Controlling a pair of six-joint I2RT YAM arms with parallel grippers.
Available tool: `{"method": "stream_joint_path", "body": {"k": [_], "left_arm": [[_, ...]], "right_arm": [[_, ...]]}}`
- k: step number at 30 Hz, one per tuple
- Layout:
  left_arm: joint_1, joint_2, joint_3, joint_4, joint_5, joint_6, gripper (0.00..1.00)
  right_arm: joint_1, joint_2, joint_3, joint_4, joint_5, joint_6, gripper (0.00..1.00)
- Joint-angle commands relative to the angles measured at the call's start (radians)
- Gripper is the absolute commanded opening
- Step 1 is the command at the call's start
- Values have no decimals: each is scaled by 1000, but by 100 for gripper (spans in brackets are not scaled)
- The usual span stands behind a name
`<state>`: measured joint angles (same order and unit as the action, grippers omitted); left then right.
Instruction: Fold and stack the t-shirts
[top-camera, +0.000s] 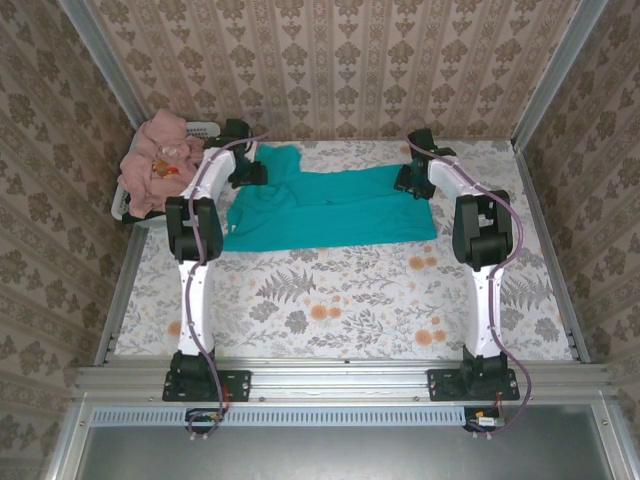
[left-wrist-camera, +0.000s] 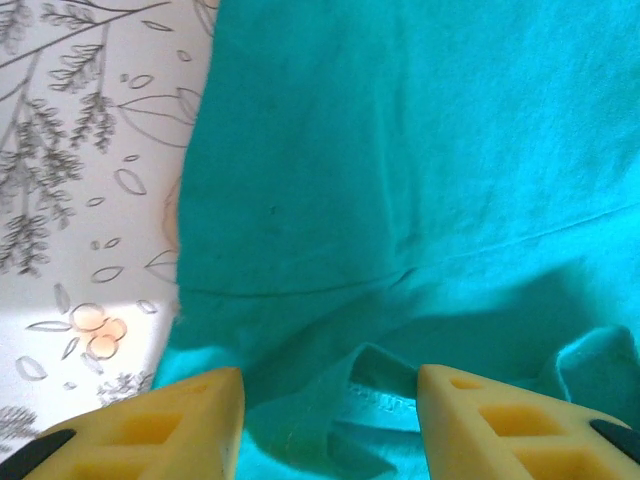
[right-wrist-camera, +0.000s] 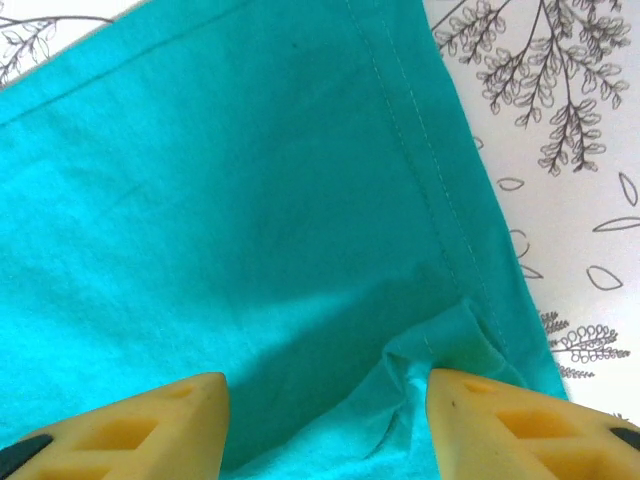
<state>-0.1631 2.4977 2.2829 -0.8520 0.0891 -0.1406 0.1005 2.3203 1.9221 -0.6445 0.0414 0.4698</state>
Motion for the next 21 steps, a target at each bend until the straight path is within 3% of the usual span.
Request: {"method": "stream_joint_path", "body": {"k": [1, 4, 6, 10, 13, 18, 21], "left_arm": [[1, 41, 40, 5, 44, 23, 49], [0, 55, 55, 1, 53, 32, 47], [2, 57, 61, -6, 57, 36, 40], [2, 26, 50, -12, 52, 35, 13], [2, -19, 31, -13, 37, 37, 0], [-1, -148, -55, 2, 25, 42, 0], [-8, -251, -143, 18, 6, 40, 0]], "right_arm": [[-7, 37, 60, -57, 21, -9, 55], [-9, 62, 87, -76, 7, -7, 51], [-10, 67, 90, -73, 0, -5, 47], [-9, 54, 88, -75, -2, -3, 32], [-10, 33, 88, -76, 0, -6, 18], [-10, -24, 58, -74, 12, -14, 3], [-8, -79, 11, -64, 10, -14, 1]]}}
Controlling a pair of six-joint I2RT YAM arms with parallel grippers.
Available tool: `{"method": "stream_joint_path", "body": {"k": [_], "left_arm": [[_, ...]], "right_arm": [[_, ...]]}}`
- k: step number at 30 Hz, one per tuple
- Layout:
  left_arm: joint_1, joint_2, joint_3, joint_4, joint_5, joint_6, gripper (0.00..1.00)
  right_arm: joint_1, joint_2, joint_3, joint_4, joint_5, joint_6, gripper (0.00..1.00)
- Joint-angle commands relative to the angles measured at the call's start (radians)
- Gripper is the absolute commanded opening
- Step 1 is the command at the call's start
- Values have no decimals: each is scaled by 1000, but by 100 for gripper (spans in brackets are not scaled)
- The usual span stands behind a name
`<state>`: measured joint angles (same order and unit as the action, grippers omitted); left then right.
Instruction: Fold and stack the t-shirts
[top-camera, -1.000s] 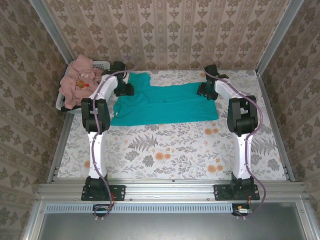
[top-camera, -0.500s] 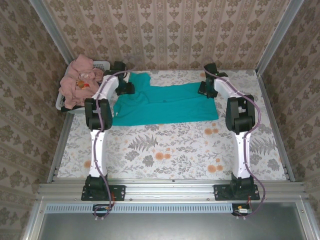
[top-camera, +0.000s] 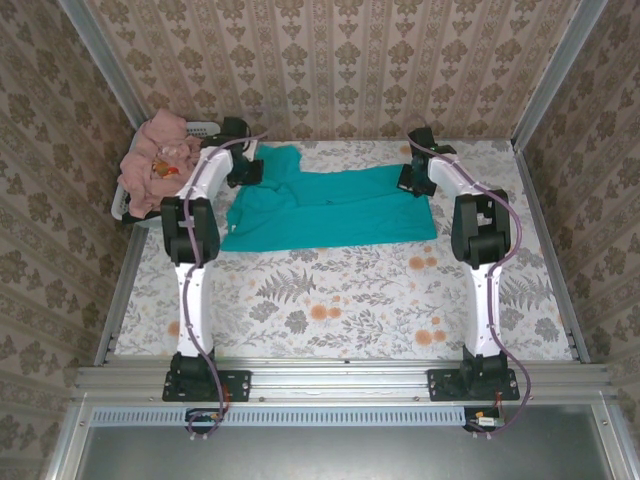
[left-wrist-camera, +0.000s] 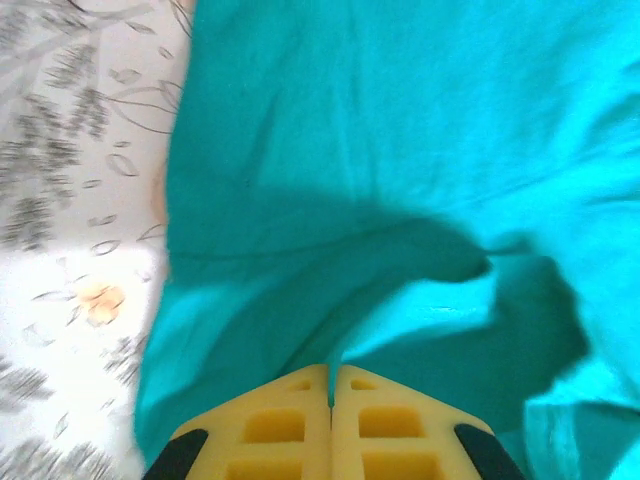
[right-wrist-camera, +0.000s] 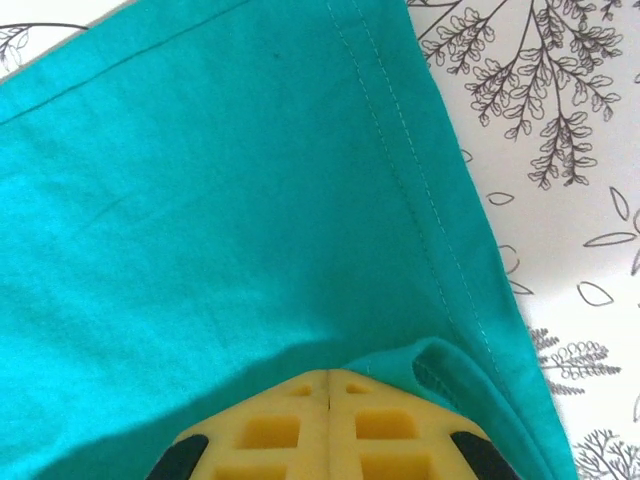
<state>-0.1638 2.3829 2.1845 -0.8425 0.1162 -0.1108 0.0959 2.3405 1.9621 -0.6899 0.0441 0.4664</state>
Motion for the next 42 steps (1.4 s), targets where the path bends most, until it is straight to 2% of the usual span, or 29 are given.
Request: {"method": "stream_joint_path", "body": {"k": [1, 8, 19, 24, 29, 32, 34, 38, 42], "left_arm": [[-12, -178, -86, 18, -24, 9, 0], [-40, -502, -465, 141, -52, -21, 0], [-86, -1016, -959, 198, -88, -89, 0], [-101, -1193, -1083, 153, -124, -116, 0], [-108, -1329, -1162, 92, -151, -123, 0], [-108, -1362, -1218, 120, -175, -122, 0], [-105, -1326, -1241, 173, -170, -121, 0], [-103, -1135, -1177, 229, -128, -112, 0], [-97, -978, -1088, 254, -139, -94, 0]], "right_arm": [[-5, -123, -52, -13, 8, -10, 0], [-1, -317, -278, 39, 6, -5, 0], [61, -710, -722, 93, 36, 24, 0], [117, -879, -845, 34, 83, 41, 0], [148, -1045, -948, -3, 68, 72, 0], [146, -1086, -984, 12, 102, 76, 0], [133, -1058, -978, 35, 115, 72, 0], [115, -913, -910, 78, 131, 48, 0], [91, -777, -835, 98, 152, 35, 0]]}}
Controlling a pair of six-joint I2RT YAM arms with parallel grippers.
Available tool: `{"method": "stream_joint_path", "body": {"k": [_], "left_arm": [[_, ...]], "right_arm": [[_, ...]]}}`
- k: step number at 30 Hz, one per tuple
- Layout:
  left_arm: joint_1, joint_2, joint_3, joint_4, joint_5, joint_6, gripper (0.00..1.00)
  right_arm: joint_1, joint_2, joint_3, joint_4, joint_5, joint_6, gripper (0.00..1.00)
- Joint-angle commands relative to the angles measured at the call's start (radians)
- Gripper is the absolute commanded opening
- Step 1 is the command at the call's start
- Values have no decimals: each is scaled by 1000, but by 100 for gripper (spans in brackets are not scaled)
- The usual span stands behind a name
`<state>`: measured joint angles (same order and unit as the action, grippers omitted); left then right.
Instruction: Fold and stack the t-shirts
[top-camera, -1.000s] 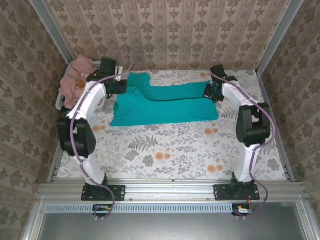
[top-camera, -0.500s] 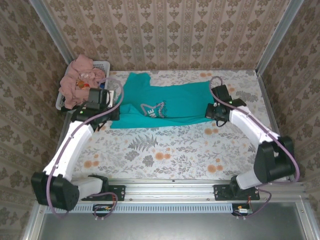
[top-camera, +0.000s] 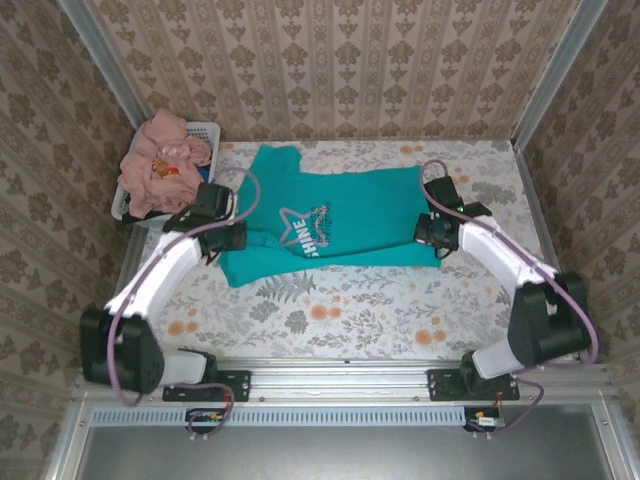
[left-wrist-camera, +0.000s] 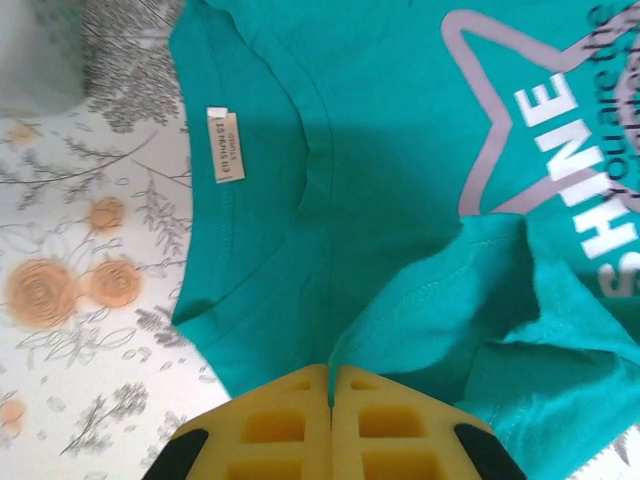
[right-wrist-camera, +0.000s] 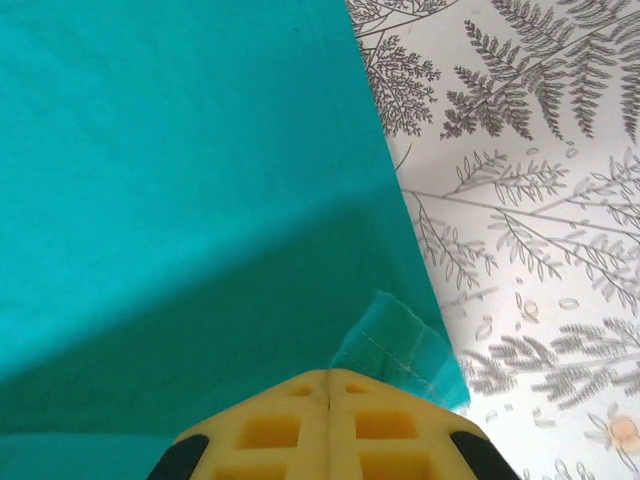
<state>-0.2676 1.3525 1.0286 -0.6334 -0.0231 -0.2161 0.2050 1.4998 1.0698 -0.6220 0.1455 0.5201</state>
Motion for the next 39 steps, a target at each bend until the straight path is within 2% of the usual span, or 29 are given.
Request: {"method": "stream_joint_path", "body": {"k": [1, 9, 17, 21, 25, 34, 39], "left_arm": [[10, 84, 90, 52, -9, 18, 0], [37, 286, 276, 47, -37, 80, 0], [54, 482, 442, 32, -27, 134, 0], [62, 532, 530, -48, -27, 146, 0], [61, 396, 469, -79, -40, 133, 0], [8, -99, 100, -125, -87, -2, 0], [-4, -288, -27, -205, -111, -70, 0]], "right_arm": [[-26, 94, 74, 38, 48, -20, 0], [-54, 305, 189, 73, 29, -34, 0], [-67, 395, 251, 82, 32, -58, 0], [-69, 397, 265, 61, 24, -64, 0], [-64, 300, 192, 63, -14, -66, 0], [18, 27, -31, 56, -79, -30, 0], [54, -80, -115, 23, -85, -8, 0]]}}
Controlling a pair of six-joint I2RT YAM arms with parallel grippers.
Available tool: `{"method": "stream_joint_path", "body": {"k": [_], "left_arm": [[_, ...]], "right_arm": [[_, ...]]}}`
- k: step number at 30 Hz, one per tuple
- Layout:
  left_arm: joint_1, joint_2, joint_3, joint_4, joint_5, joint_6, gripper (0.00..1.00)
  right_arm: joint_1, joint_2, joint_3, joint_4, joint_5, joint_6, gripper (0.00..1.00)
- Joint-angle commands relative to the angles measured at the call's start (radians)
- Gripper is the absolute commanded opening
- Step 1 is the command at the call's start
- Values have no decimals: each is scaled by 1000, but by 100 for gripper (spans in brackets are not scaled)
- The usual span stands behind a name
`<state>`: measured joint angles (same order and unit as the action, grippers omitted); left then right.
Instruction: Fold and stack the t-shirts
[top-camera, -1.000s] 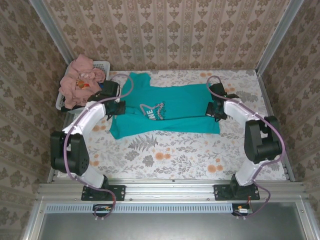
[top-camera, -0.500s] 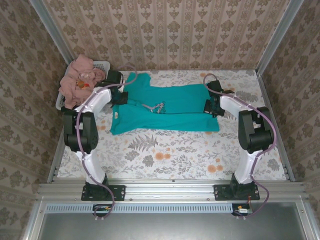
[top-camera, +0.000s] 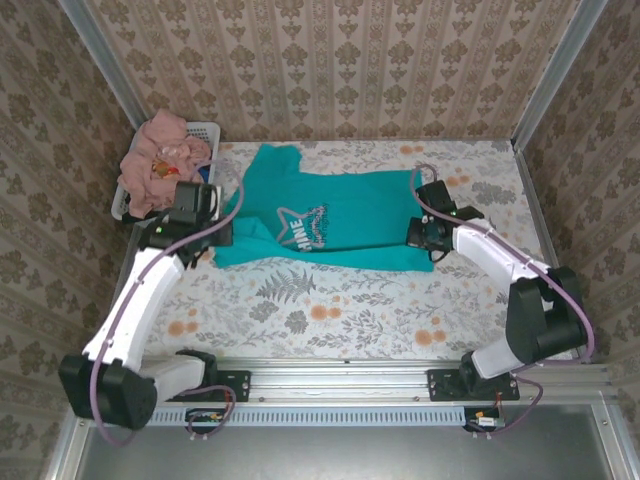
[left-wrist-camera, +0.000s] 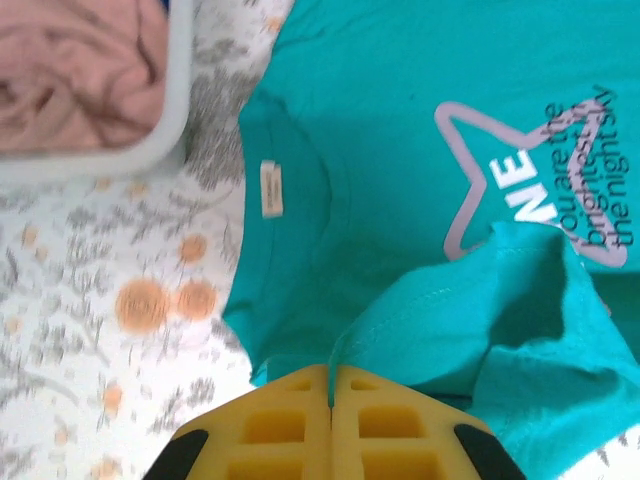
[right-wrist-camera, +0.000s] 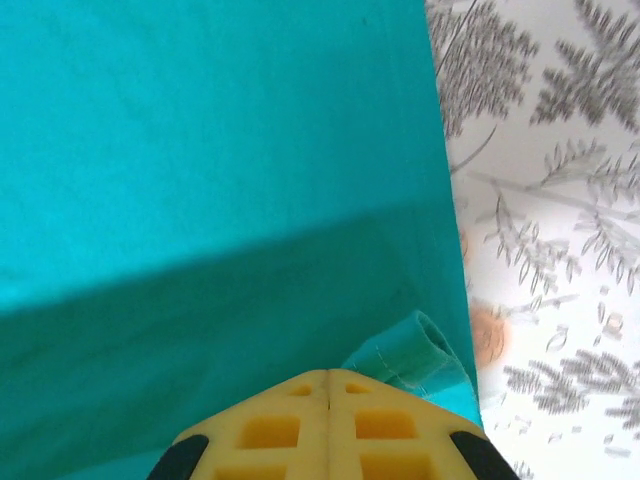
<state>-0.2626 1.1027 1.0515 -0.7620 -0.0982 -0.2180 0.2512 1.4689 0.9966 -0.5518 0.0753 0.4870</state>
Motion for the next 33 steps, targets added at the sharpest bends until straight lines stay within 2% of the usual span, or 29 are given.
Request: {"method": "stream_joint_path", "body": {"k": [1, 4, 7, 12, 17, 27, 33], "left_arm": [[-10, -62, -70, -81, -38, -70, 0], [-10, -80, -107, -54, -44, -69, 0], [-10, 3, -92, 23, -23, -34, 0], [-11, 273, 67, 69, -33, 55, 0], [-6, 505, 251, 69, -73, 127, 0], [6, 785, 523, 43, -111, 222, 0], [23, 857, 561, 52, -120, 247, 0]], "right_arm": [[8, -68, -55, -56, -9, 28, 0], [9, -108, -89, -38, 30, 27, 0], [5, -48, -62, -20, 65, 18, 0], [-7, 102, 27, 0, 138, 2, 0], [-18, 247, 136, -1, 149, -16, 0], [-43, 371, 251, -23, 158, -41, 0], [-49, 407, 296, -25, 156, -72, 0]]}}
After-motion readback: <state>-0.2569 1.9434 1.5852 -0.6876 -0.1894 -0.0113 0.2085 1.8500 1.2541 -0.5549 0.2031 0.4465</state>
